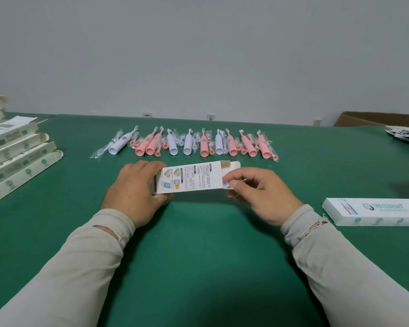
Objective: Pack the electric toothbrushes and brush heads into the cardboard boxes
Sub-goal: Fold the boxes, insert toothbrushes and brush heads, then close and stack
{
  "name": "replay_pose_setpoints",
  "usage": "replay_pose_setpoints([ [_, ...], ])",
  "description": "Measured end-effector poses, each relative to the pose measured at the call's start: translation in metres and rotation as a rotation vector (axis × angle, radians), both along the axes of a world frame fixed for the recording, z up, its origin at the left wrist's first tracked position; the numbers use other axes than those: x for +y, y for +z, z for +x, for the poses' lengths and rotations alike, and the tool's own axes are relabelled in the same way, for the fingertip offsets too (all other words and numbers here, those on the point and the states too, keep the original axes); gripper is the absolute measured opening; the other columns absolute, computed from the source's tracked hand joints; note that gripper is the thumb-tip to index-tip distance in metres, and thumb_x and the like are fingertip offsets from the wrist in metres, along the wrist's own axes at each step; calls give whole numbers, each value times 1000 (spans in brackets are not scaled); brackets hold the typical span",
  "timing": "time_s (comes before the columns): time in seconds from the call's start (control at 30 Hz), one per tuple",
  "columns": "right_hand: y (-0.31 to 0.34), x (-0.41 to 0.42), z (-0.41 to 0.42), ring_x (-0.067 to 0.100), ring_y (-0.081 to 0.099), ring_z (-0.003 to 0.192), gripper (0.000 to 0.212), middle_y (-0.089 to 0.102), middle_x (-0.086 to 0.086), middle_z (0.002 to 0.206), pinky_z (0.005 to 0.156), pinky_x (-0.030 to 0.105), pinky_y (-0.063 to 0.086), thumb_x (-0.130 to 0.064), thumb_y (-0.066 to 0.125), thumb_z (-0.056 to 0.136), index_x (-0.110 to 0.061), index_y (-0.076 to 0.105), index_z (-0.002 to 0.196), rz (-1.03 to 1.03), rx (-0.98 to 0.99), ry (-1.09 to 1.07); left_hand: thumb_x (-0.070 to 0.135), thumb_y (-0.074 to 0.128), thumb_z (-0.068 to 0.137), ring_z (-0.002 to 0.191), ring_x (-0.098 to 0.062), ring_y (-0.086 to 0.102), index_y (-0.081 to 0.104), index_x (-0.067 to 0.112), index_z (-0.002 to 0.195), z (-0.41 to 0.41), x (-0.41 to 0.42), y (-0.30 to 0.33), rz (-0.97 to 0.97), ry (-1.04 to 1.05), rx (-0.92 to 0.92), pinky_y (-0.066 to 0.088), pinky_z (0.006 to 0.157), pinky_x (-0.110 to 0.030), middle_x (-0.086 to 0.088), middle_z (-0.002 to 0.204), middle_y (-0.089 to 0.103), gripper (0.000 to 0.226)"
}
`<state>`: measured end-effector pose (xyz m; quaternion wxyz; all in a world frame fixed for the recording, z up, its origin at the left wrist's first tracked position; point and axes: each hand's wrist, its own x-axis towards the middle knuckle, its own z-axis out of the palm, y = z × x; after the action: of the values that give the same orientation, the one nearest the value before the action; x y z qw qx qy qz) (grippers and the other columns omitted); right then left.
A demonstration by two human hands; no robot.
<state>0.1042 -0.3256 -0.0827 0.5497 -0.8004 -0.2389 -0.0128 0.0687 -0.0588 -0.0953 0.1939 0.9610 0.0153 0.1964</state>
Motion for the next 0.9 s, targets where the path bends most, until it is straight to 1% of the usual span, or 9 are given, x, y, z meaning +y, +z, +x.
replay_pose_setpoints([
  [0.1,2,3,-2,16,73,79,31,73,-8,84,77,34,58,0,54,99,-24,72,92,66,79,9,40,79,77,113,-21,42,53,38,125,0,0,-1,-23,-14,-16,45,91,-43,12,117,54,54],
  [0.2,3,3,-2,19,73,75,21,70,-1,86,77,42,58,-4,55,99,-16,70,94,106,85,-68,39,77,77,114,-21,42,54,38,125,1,-1,-2,-18,-18,-42,46,89,-43,12,117,55,53],
  [0.37,4,0,-3,17,71,73,8,71,-2,78,75,35,58,-14,70,92,-19,75,89,43,55,-51,37,77,78,112,-20,43,55,37,124,2,1,-2,-20,-16,-60,46,90,-43,12,115,56,51],
  [0.47,5,-3,-2,19,64,74,9,72,-10,78,80,39,55,-19,74,89,-28,76,86,-48,-13,-64,36,78,77,113,-21,44,56,38,123,2,-1,-2,-15,-49,-76,46,92,-44,12,116,57,51],
  [0.57,4,-4,-1,15,66,88,10,75,-10,94,92,38,53,-18,74,89,-27,78,87,-110,-44,-55,32,77,77,117,-23,46,58,34,124,2,-2,-1,2,-101,-88,43,98,-44,10,121,59,51],
  [0.63,3,-3,0,19,66,95,8,73,-5,100,96,40,51,-19,75,88,-25,79,90,-147,-59,-69,29,78,77,117,-24,46,60,31,125,3,-1,-2,12,-96,-119,42,99,-42,7,121,60,52],
  [0.7,3,-3,1,22,64,91,9,70,-2,99,93,40,51,-19,75,88,-27,80,90,-163,-63,-54,29,79,77,117,-23,45,59,31,127,2,-1,-3,18,-90,-119,42,97,-41,7,123,58,54],
  [0.8,6,-7,2,10,63,81,27,70,-8,91,82,30,53,-13,72,90,-38,79,82,-36,-57,-60,30,78,77,118,-22,43,57,34,127,3,-2,-2,1,-85,-83,44,96,-44,9,125,57,54],
  [0.9,9,-20,12,10,69,73,31,72,-7,88,70,27,55,-8,64,91,-33,75,78,149,-43,-337,30,79,78,118,-25,43,58,31,127,4,1,-2,-7,-48,-88,41,97,-42,5,123,57,54],
])
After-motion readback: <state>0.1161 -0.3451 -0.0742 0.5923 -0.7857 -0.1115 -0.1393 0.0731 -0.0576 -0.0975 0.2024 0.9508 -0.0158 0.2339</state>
